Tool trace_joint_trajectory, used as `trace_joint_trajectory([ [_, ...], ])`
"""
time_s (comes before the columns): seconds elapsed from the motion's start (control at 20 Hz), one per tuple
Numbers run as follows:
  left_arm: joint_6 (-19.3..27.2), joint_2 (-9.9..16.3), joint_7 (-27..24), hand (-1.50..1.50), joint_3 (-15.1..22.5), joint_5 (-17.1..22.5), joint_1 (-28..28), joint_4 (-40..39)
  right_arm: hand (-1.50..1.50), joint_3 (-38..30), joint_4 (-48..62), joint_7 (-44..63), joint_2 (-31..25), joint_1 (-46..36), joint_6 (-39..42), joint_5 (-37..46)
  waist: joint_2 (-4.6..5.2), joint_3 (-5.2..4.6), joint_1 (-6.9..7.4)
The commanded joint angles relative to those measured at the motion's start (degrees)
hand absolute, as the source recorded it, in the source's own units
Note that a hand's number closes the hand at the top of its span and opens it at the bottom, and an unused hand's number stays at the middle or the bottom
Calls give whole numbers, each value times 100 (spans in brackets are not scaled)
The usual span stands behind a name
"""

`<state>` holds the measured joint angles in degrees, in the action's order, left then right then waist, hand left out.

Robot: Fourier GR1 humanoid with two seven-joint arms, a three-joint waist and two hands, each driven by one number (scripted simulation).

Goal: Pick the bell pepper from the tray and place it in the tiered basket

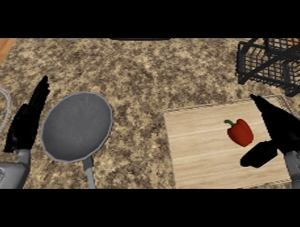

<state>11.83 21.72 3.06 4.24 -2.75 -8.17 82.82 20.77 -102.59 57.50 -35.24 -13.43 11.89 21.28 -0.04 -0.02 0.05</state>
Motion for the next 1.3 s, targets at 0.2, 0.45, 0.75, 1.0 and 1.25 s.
trace_joint_trajectory([
  [0.2, -146, -233, -185, 0, -196, -200, 95, -151, -150, -184, 594, -16, 606, -22, 323, 494, 5, 2, 13],
  [0.45, -357, -71, 665, 0, -391, -205, -326, 343, -150, -355, 238, 142, 699, 263, 623, 552, -4, 2, -9],
  [0.75, -443, -370, 137, 0, -604, -365, -306, -211, -150, -533, 651, -461, 1052, 540, 574, 1076, 2, 1, -23],
  [1.0, -630, -397, -7, 0, -652, -501, -115, -81, -150, -713, 1553, -618, 1549, -166, 767, 1271, 5, 2, 8],
  [1.25, -729, -484, 51, 0, -769, -576, -340, -236, -150, -900, 1974, -884, 1818, -267, 813, 1439, 5, 2, -2],
])
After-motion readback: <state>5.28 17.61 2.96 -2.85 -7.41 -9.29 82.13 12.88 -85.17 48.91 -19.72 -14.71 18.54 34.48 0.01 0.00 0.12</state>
